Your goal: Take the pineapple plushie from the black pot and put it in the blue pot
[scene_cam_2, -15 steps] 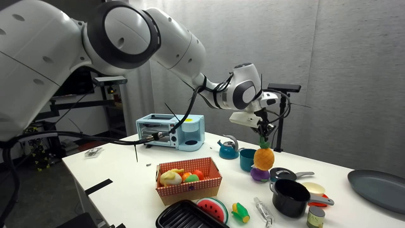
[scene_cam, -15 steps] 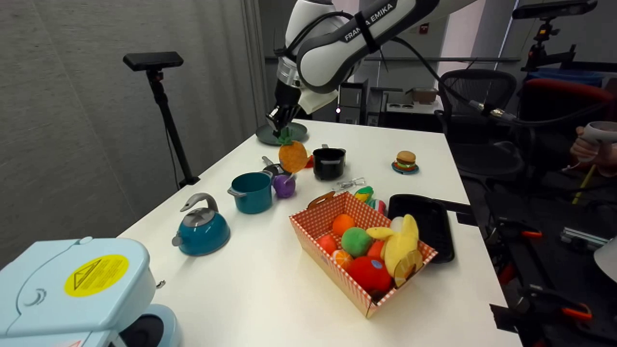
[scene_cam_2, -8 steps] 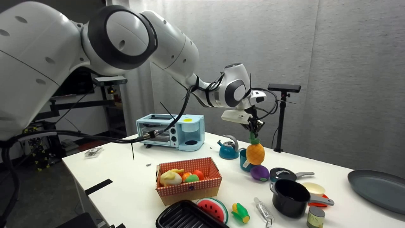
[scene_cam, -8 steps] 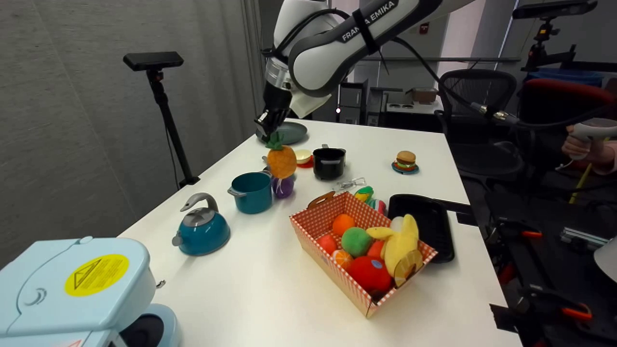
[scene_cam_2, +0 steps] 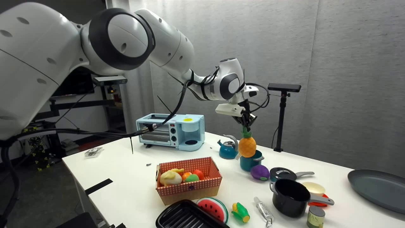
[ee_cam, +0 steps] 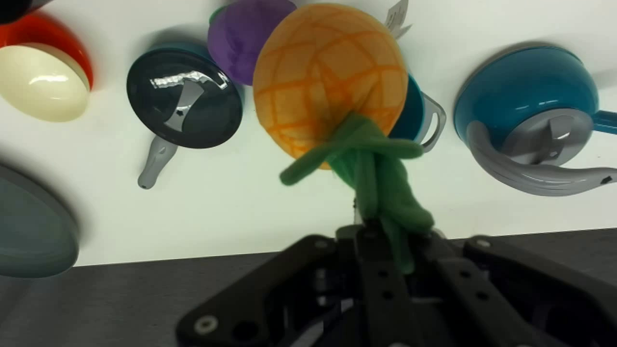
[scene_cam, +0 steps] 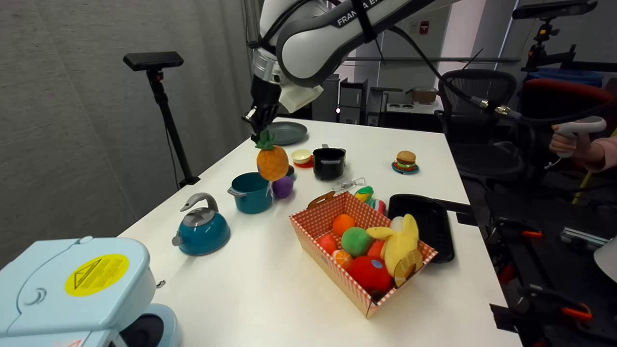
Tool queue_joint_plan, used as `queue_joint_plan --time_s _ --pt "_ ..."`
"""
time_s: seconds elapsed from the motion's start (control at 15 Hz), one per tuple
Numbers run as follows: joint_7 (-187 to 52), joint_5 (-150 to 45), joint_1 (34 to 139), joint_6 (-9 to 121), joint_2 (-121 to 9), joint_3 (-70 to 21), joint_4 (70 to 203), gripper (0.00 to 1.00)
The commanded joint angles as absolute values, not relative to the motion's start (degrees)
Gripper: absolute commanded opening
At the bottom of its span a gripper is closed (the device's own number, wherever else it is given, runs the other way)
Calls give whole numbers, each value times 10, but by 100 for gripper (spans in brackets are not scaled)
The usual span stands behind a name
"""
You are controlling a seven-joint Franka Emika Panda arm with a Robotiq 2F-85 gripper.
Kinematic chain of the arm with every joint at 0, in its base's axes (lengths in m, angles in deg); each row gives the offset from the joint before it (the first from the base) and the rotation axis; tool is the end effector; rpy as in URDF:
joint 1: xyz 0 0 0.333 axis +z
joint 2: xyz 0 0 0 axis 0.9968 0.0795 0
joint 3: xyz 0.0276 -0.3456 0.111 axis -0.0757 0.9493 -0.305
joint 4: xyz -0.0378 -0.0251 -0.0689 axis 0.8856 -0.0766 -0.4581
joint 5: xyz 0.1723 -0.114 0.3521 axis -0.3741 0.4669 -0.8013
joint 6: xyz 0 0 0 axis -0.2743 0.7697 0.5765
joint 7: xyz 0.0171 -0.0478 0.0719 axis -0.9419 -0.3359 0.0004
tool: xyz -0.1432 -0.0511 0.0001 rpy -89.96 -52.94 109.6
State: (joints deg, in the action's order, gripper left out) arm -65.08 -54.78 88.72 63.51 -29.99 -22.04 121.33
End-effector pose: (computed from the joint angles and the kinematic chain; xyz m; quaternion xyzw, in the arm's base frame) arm 0.8348 -0.0259 0.3204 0.9767 -0.0637 0.2021 0.0338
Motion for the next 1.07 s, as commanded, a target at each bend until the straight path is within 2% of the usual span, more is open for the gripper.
queue_joint_plan --time_s 0.0,0.67,1.0 --pt "-633 -541 886 583 -282 -231 1157 2" --pt "-638 -540 879 472 -222 -237 1034 2" --pt "-640 -533 880 460 -192 -233 987 2"
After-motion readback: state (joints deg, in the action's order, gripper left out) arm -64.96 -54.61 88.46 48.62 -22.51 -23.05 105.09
